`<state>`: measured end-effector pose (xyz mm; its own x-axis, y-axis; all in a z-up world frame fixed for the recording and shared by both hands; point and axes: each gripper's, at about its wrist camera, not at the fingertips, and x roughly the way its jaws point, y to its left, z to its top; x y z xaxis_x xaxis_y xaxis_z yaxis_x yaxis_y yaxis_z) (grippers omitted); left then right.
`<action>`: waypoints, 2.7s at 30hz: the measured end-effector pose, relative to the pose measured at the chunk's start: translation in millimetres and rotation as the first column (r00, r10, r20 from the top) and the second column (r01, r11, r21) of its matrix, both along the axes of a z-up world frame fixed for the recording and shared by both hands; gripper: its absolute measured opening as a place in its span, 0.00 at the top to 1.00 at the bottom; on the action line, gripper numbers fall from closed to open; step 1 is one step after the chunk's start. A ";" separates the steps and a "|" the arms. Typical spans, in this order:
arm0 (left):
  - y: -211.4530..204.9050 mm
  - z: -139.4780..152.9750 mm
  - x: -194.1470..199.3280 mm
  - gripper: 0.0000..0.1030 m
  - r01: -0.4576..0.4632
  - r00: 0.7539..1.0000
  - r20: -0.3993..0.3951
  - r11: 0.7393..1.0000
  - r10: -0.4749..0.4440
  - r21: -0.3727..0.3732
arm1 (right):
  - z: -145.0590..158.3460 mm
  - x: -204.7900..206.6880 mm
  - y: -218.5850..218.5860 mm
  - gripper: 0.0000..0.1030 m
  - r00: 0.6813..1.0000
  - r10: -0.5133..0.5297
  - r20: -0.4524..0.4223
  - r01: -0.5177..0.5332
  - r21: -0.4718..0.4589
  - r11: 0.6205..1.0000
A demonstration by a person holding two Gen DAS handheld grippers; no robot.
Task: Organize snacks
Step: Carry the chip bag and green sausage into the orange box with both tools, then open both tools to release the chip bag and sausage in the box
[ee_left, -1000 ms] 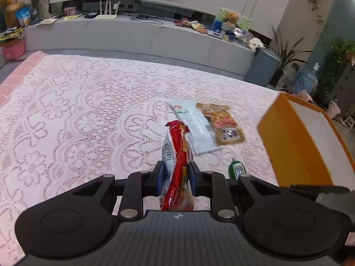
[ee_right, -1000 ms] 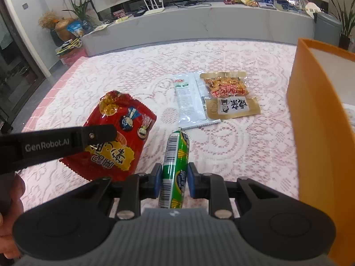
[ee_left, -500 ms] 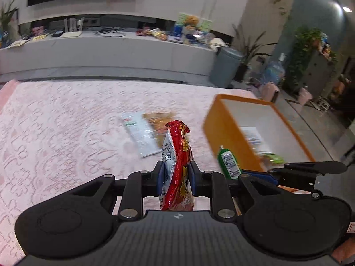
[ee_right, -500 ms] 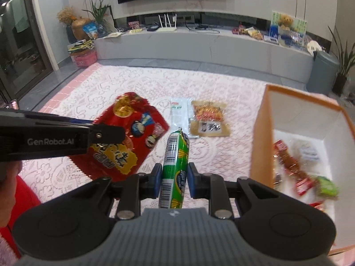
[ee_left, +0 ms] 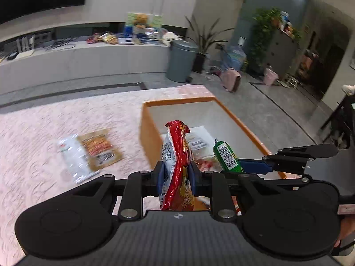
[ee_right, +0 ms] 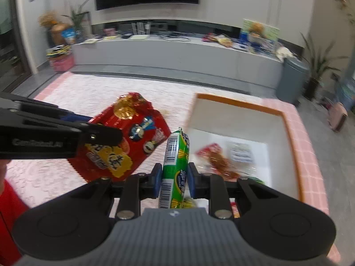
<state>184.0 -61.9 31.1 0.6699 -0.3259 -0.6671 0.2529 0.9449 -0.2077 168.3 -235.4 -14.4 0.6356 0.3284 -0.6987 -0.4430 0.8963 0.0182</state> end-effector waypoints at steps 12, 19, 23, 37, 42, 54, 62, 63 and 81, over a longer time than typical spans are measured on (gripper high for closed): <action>-54.7 -21.6 63.2 0.76 0.091 0.995 -0.039 0.996 -0.091 0.007 | -22.9 60.3 -48.8 0.79 0.994 -0.099 -0.048 0.095 -0.080 0.992; -69.6 -45.6 93.1 0.76 0.136 0.989 -0.071 0.989 -0.132 0.054 | -47.7 97.0 -54.0 0.79 0.993 -0.094 -0.068 0.083 -0.140 0.987; -77.7 -58.0 105.2 0.76 0.150 0.985 -0.096 0.985 -0.142 0.085 | -59.1 111.1 -52.6 0.79 0.995 -0.064 -0.081 0.050 -0.165 0.985; -95.1 -84.3 131.2 0.76 0.183 0.977 -0.148 0.958 -0.153 0.219 | -85.8 140.4 -38.7 0.79 0.992 0.006 -0.125 -0.036 -0.235 0.971; -96.1 -88.7 132.3 0.75 0.182 0.976 -0.162 0.953 -0.145 0.241 | -91.0 144.1 -35.0 0.79 0.989 0.021 -0.143 -0.056 -0.245 0.968; -92.7 -82.7 125.3 0.57 0.160 0.979 -0.166 0.953 -0.120 0.255 | -89.2 148.2 -34.5 0.79 0.989 0.013 -0.150 -0.052 -0.261 0.964; -86.0 -61.0 112.1 0.35 0.147 0.986 -0.115 0.950 -0.119 0.276 | -80.1 140.5 -34.5 0.62 0.990 0.007 -0.137 -0.044 -0.269 0.962; -86.4 -58.6 109.7 0.34 0.147 0.987 -0.110 0.949 -0.120 0.280 | -78.6 139.0 -33.5 0.56 0.991 0.004 -0.136 -0.041 -0.273 0.961; -34.6 -1.3 41.7 0.33 0.002 0.996 0.085 0.981 -0.019 0.194 | -27.4 69.3 -28.9 0.20 0.994 -0.109 -0.023 0.104 -0.160 0.982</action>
<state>225.7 -96.5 29.8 0.7249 -0.2038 -0.6580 0.2723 0.9622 0.0020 237.6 -264.3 -41.7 0.6379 0.1437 -0.7566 -0.3460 0.9312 -0.1149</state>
